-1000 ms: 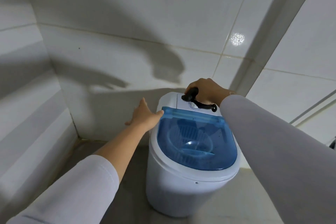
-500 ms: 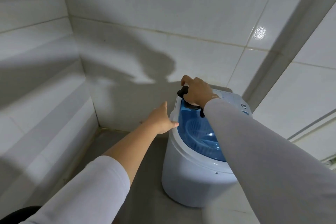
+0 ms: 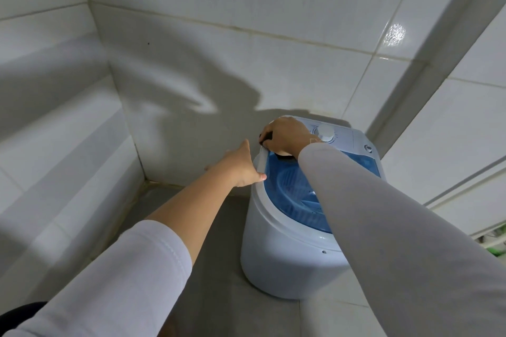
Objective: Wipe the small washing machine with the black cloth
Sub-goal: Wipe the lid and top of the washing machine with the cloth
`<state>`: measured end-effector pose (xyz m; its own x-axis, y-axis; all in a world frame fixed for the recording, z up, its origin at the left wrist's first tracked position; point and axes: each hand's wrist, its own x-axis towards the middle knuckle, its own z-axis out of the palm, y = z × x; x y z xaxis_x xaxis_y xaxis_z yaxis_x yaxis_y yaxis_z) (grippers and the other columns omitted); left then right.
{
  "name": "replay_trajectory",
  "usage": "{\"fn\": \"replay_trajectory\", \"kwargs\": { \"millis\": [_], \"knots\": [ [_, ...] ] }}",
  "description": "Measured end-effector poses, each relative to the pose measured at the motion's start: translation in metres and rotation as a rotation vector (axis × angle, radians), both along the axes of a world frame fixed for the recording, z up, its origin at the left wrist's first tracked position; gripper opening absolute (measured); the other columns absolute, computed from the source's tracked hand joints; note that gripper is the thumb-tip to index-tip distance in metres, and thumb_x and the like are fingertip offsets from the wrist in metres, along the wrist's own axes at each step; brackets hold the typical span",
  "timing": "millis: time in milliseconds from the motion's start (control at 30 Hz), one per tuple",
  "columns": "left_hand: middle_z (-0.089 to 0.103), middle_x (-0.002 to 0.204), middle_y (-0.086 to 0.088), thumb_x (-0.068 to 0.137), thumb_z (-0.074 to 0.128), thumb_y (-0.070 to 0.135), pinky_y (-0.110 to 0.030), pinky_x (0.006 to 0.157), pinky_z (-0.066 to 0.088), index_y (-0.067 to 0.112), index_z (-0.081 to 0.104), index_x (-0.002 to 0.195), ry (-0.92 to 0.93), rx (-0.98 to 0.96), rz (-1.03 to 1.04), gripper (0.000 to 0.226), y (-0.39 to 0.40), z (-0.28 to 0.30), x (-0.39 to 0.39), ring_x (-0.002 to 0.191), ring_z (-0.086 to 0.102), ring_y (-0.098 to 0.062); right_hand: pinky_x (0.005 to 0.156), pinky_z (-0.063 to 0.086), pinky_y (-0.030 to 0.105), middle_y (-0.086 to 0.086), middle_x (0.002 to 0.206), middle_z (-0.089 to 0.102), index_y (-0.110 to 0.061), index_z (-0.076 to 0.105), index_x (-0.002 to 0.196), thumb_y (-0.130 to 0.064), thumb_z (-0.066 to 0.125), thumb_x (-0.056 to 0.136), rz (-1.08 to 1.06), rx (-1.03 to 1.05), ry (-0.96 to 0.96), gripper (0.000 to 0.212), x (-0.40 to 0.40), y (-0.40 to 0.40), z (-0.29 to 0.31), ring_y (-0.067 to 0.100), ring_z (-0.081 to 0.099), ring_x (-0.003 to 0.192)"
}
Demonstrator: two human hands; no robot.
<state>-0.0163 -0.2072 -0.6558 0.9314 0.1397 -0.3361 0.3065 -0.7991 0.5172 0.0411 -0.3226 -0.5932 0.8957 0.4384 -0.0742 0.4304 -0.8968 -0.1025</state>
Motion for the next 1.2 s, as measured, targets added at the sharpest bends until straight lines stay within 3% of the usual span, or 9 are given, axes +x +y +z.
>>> {"fn": "replay_trajectory", "kwargs": {
  "millis": [167,533,700,800,967,1200],
  "knots": [
    [0.021,0.159,-0.009,0.08,0.066,0.05,-0.053,0.112,0.031,0.027,-0.008,0.152,0.016,0.01,0.006,0.106,0.0,0.0,0.0,0.142,0.03,-0.033,0.085,0.052,0.031,0.008,0.116,0.063,-0.017,0.073,0.1,-0.009,0.047,0.085,-0.045,0.046,0.003,0.031,-0.003,-0.007,0.002,0.025,0.061,0.102],
    [0.021,0.16,-0.007,0.08,0.065,0.053,-0.055,0.114,0.026,0.026,-0.006,0.152,-0.002,-0.008,0.047,0.105,-0.002,0.0,-0.007,0.143,0.028,-0.033,0.081,0.048,0.026,0.003,0.117,0.062,-0.022,0.074,0.099,-0.001,0.047,0.086,-0.032,0.09,0.015,0.037,-0.01,-0.019,0.011,0.022,0.059,0.102],
    [0.02,0.16,-0.007,0.08,0.065,0.052,-0.055,0.114,0.026,0.026,-0.006,0.152,-0.002,0.009,0.051,0.104,-0.002,0.002,-0.008,0.144,0.027,-0.033,0.076,0.044,0.024,0.0,0.114,0.064,-0.019,0.074,0.098,-0.001,0.049,0.086,-0.037,0.109,0.03,0.033,-0.009,-0.027,0.012,0.016,0.051,0.085],
    [0.02,0.16,-0.007,0.081,0.065,0.051,-0.057,0.114,0.027,0.026,-0.005,0.152,-0.003,0.025,0.046,0.102,-0.003,0.003,-0.008,0.144,0.027,-0.033,0.083,0.051,0.03,0.002,0.112,0.065,-0.019,0.075,0.096,-0.003,0.051,0.086,-0.056,0.108,0.034,0.031,-0.009,-0.034,0.013,0.021,0.058,0.089],
    [0.021,0.16,-0.007,0.081,0.066,0.049,-0.058,0.114,0.025,0.026,-0.003,0.152,-0.011,0.051,0.052,0.101,-0.006,0.006,-0.009,0.144,0.026,-0.034,0.086,0.05,0.03,0.006,0.112,0.066,-0.013,0.074,0.097,-0.002,0.05,0.086,-0.088,0.09,0.035,0.029,-0.011,-0.054,0.014,0.025,0.06,0.1],
    [0.023,0.158,-0.01,0.082,0.066,0.046,-0.06,0.114,0.023,0.023,-0.001,0.153,-0.028,0.139,0.043,0.1,-0.015,0.017,-0.013,0.146,0.021,-0.033,0.083,0.048,0.028,0.005,0.113,0.065,-0.018,0.074,0.096,-0.003,0.05,0.087,-0.114,0.071,0.026,0.03,-0.011,-0.073,0.014,0.022,0.058,0.096]
  ]
}}
